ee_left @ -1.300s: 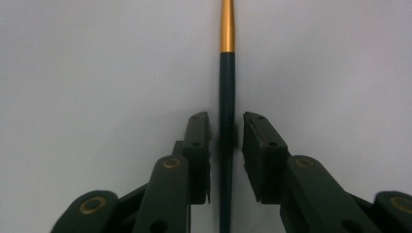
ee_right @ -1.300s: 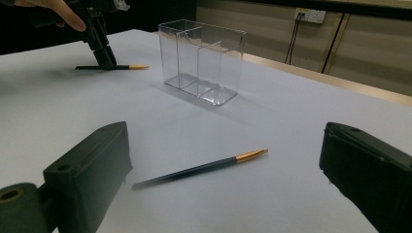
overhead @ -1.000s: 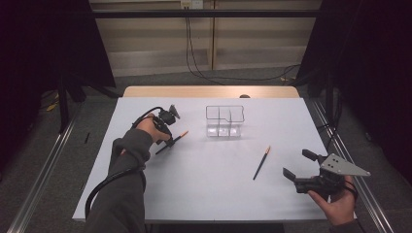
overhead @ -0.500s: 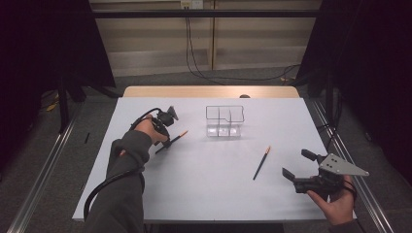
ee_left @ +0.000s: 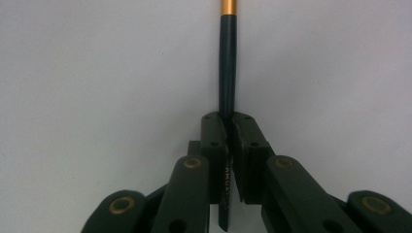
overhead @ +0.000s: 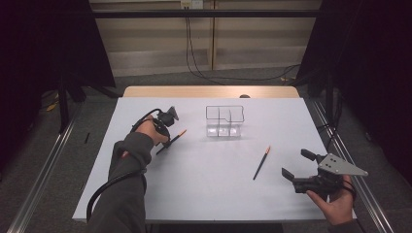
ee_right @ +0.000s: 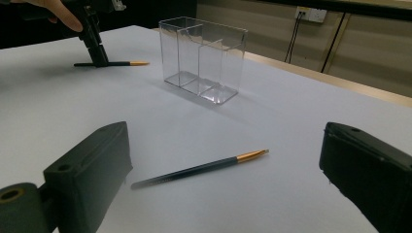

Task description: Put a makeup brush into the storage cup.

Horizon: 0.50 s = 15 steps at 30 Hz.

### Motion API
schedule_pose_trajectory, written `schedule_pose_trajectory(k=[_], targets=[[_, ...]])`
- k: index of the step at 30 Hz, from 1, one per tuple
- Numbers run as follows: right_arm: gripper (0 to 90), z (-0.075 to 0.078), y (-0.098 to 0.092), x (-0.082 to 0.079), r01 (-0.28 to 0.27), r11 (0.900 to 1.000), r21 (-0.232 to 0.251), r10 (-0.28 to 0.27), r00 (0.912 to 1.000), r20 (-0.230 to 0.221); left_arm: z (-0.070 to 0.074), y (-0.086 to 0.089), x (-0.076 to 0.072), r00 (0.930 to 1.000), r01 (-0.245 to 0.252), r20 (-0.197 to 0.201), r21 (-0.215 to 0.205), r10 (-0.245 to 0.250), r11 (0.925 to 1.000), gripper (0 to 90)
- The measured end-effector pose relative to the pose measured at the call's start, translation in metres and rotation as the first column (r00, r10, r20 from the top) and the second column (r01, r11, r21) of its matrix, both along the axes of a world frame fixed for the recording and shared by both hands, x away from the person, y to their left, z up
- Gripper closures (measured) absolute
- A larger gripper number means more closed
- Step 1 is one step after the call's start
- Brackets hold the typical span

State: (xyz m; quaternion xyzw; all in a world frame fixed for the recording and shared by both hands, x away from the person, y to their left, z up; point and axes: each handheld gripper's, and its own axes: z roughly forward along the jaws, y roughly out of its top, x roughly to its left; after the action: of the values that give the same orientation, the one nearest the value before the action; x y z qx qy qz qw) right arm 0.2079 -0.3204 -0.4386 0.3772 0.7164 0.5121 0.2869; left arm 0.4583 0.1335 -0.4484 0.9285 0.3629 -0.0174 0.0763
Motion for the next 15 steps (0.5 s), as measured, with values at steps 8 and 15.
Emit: schedule_pose_trajectory(k=[8, 15], targets=[[3.9, -0.0004, -0.0017, 0.0001, 0.008, 1.0, 0.003, -0.008, 1.0, -0.006, -0.0019, 0.0048, -0.0069, 0.9984, -0.032, 0.046, -0.05, 0.034, 0.9982, 84.4], [3.8, -0.0009, 0.0003, 0.0013, 0.011, 1.0, 0.004, -0.011, 0.9999, -0.009, 0.0, 0.0049, -0.0105, 0.997, -0.031, 0.069, -0.042, 0.034, 0.9986, 84.7]])
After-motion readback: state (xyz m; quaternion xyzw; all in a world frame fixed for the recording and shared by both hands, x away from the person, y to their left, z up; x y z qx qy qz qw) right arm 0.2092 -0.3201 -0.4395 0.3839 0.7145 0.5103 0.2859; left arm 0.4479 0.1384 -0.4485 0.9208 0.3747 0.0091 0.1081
